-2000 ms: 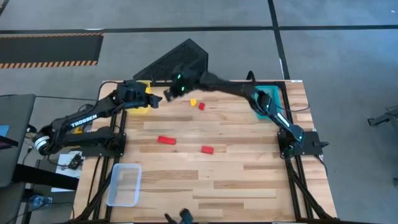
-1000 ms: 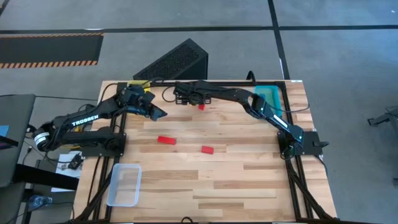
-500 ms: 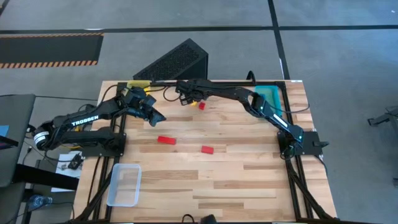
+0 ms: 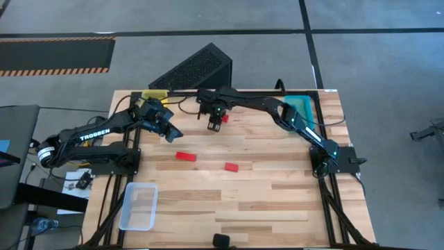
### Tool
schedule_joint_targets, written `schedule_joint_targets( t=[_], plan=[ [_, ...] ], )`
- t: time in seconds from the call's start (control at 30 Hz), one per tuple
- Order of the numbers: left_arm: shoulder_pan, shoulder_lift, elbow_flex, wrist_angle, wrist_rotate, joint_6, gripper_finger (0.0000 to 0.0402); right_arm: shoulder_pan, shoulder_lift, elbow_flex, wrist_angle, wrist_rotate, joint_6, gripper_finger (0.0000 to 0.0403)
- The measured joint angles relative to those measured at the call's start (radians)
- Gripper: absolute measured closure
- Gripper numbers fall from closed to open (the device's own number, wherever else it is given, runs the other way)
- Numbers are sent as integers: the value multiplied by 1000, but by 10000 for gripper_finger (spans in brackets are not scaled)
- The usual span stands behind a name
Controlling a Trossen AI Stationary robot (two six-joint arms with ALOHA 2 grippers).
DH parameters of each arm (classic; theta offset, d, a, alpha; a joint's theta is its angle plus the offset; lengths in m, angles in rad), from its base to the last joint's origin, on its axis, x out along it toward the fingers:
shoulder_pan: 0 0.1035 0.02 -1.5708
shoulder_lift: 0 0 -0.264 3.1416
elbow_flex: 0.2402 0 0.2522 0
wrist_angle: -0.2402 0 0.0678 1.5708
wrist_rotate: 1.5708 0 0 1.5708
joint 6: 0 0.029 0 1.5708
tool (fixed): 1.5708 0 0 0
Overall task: Sort & place blocks by color
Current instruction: Put the yellow square wooden block into the yellow bin
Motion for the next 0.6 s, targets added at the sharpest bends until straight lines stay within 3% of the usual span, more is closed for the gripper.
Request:
schedule_joint_targets(
  t=[0.3, 0.43, 0.6],
  plan=[
    [-1, 0, 0, -24, -70, -43, 288, -76, 0, 1, -1, -85, -324, 390],
    [-1, 0, 0, 5, -116, -91, 288, -117, 0, 1, -9, -211, -396, 394],
    [-1, 0, 0, 66, -156, -168, 288, -158, 0, 0, -7, -382, -670, 398]
  ],
)
